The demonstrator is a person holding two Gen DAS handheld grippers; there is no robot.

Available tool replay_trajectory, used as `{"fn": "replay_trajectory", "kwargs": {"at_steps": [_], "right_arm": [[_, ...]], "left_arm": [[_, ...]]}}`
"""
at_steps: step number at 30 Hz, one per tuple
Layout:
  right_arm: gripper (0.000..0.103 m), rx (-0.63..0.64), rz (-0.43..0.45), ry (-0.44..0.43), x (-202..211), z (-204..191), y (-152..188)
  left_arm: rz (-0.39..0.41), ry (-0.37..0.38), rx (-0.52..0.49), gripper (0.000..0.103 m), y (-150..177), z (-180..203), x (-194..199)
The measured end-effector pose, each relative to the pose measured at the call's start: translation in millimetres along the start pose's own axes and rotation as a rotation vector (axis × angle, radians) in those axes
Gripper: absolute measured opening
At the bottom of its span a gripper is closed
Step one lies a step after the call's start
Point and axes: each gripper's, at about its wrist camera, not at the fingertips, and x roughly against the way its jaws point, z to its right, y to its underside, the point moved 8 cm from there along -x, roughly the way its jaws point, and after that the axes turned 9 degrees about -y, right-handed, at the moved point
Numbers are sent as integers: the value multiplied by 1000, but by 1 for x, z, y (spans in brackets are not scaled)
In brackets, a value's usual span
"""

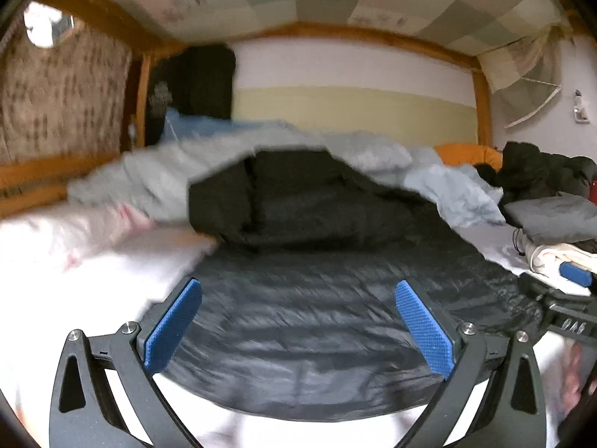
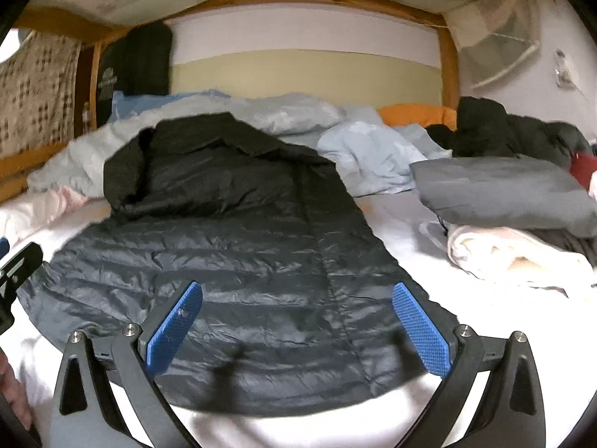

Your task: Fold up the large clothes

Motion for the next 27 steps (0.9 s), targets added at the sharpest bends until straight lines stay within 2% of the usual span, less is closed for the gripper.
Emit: {"fn": "replay_trajectory", "kwargs": {"at_steps": [2,5,8,11,13,18,22,24,25,27], "right_arm": [[103,50,35,23,17,4,-16],[103,99,52,48,39,10,-47],[103,104,89,23,68,16,-81],[103,111,43,-18,85,22,-106],[103,124,2,-30,90,30,-115],[103,86,-123,-64,82,57,-106],[103,80,-189,-48,60,81,-80],[96,48,-251,-51,42,93,-60],[92,27,-297,-51,30,99,-48],[88,-19,-371,-67,12,110,-26]], "left_arm": [[55,-16,17,103,-24,-13,16],[72,-9,36,103,-65,-26,30],[85,-39,-40,103,-101,-32,44],[17,7,-73,103,-119,-40,45],[-12,-4,-79,101,-122,-51,42],[-81,-26,-70,95,-112,-69,29],[-203,-39,-94,92,-84,-74,2],[-277,-32,-113,90,-63,-76,-19],[-318,-5,-122,89,-49,-75,-31],[-383,17,-150,79,-21,-78,-54]]}}
